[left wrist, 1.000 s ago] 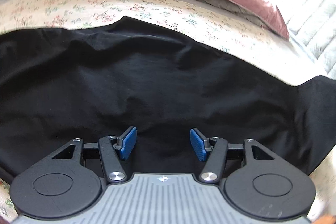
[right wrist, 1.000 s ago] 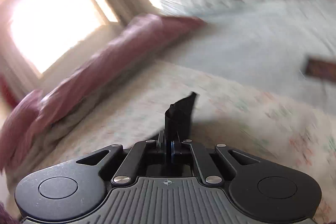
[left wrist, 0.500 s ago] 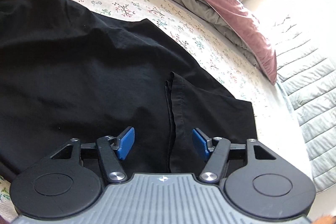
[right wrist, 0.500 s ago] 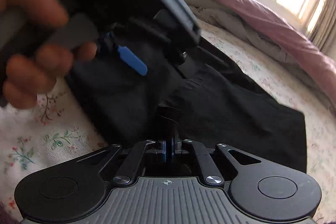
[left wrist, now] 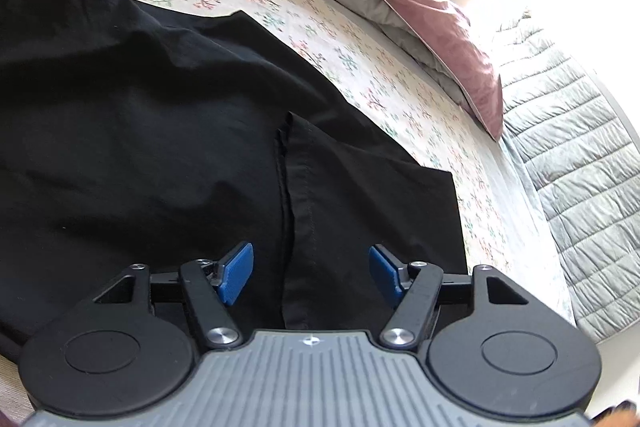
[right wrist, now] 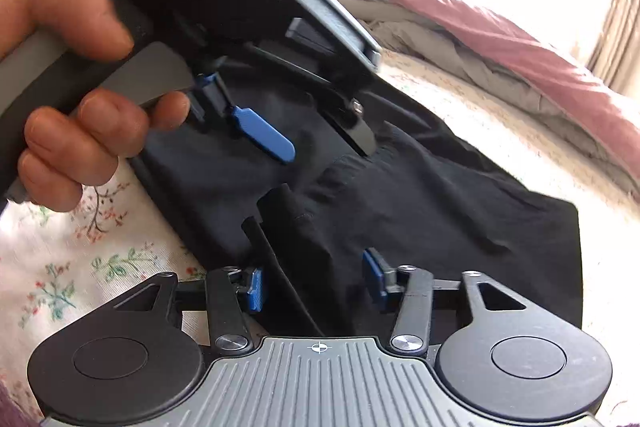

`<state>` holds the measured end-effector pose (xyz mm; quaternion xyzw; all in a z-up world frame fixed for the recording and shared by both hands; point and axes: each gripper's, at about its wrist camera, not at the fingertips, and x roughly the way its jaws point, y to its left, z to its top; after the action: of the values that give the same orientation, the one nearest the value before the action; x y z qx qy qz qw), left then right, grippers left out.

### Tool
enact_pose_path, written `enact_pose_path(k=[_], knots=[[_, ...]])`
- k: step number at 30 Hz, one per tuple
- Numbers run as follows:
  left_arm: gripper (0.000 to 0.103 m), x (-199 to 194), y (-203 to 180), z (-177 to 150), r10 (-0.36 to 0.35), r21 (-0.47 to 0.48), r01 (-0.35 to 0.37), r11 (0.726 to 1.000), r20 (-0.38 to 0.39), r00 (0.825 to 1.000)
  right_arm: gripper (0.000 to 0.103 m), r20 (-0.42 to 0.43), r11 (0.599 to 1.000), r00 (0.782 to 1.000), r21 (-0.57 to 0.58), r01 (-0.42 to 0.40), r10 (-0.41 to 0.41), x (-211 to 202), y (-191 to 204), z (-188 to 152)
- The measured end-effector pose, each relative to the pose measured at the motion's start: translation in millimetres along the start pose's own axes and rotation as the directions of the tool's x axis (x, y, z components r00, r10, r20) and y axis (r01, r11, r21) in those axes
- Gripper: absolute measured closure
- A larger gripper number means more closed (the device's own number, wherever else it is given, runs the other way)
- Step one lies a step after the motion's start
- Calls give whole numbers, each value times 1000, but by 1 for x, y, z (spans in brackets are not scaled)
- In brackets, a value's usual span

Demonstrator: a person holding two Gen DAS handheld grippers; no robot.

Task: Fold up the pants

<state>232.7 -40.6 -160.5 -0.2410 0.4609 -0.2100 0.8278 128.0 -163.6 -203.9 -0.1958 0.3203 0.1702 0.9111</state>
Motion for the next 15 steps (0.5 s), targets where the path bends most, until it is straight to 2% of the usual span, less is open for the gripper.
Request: enact_pose_path(k=[2, 3, 7, 8, 11, 15], knots=[[27, 0, 0, -1, -15, -5, 15, 1000, -10, 1000, 94, 11, 1000, 1000, 9, -8, 8, -3, 1, 0], [27, 0, 1, 0, -23, -15, 23, 1000, -17, 1000, 97, 23, 1000, 1000, 19, -16, 16, -7, 1, 3], [12, 5, 2, 1, -71, -51, 68, 996, -55, 996, 98, 94, 1000, 995, 5, 19, -19, -22, 5, 8], [12, 7, 3, 1, -85, -60, 81, 995, -64, 994, 98, 110, 1000, 994, 2, 22, -22, -25, 7, 9], [12, 13, 3, 4, -95, -77, 90, 993, -71, 993, 98, 150, 999, 988, -33, 36, -30, -34, 15, 10], [17, 16, 1, 11, -37, -41, 36, 998, -3, 999, 99, 184, 998, 983, -49, 28, -19, -44, 25, 10]])
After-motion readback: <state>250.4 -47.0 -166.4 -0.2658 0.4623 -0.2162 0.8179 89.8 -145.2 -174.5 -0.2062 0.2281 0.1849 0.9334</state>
